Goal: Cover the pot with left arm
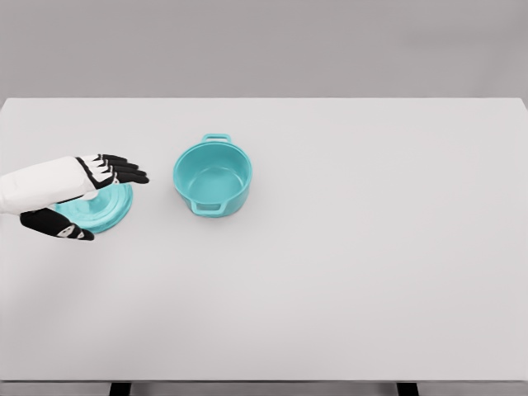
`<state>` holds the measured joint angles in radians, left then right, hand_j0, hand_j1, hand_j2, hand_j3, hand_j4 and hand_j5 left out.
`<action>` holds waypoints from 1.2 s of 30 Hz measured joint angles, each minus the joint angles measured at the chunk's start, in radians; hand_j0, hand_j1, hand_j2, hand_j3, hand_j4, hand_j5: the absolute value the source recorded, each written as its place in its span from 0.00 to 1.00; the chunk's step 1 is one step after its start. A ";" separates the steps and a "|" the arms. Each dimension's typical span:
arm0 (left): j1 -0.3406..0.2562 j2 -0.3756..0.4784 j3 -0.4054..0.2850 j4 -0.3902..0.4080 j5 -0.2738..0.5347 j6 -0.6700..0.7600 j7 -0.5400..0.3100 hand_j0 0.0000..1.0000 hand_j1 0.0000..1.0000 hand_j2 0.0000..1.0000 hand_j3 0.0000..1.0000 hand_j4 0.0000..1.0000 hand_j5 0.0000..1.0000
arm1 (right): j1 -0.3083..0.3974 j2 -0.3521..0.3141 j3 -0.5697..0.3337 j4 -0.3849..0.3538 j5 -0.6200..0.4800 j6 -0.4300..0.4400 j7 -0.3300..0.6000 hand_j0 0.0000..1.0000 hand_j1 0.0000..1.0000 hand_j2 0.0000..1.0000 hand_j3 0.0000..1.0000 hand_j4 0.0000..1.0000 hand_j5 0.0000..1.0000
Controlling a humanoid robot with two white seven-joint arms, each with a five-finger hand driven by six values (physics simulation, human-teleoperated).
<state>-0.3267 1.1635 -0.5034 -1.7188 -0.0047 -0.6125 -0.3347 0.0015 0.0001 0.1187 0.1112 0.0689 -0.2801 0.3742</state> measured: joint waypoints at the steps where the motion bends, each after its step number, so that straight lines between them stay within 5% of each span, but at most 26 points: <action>1: 0.000 0.001 0.000 0.000 0.000 0.000 0.000 1.00 1.00 1.00 1.00 1.00 1.00 | 0.003 0.000 0.000 0.000 0.000 0.000 0.000 1.00 1.00 1.00 1.00 1.00 1.00; 11: -0.008 -0.016 0.000 0.000 -0.003 0.000 0.001 1.00 1.00 1.00 1.00 1.00 1.00 | 0.005 0.000 -0.001 0.001 -0.001 0.000 0.000 1.00 1.00 1.00 1.00 1.00 1.00; 17: -0.003 -0.119 0.017 0.011 0.054 0.000 0.010 1.00 1.00 1.00 1.00 1.00 1.00 | 0.006 0.000 -0.002 0.001 0.000 0.000 0.000 1.00 1.00 1.00 1.00 1.00 1.00; 21: -0.011 -0.139 0.018 0.102 0.155 0.018 0.021 1.00 1.00 1.00 1.00 1.00 1.00 | 0.006 0.000 -0.002 0.001 0.000 0.000 0.000 1.00 1.00 1.00 1.00 1.00 1.00; 28: -0.015 -0.150 0.007 0.257 0.190 0.148 0.056 1.00 1.00 1.00 1.00 1.00 1.00 | 0.006 0.000 -0.002 0.001 0.000 0.000 0.000 1.00 1.00 1.00 1.00 1.00 1.00; 36: -0.018 -0.154 -0.040 0.320 0.275 0.254 0.053 1.00 1.00 1.00 1.00 1.00 1.00 | 0.005 0.000 -0.002 0.001 -0.001 0.000 0.000 1.00 1.00 1.00 1.00 1.00 1.00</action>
<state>-0.3451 1.0090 -0.5434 -1.3983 0.2706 -0.3584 -0.2821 0.0061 0.0001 0.1167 0.1120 0.0684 -0.2802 0.3739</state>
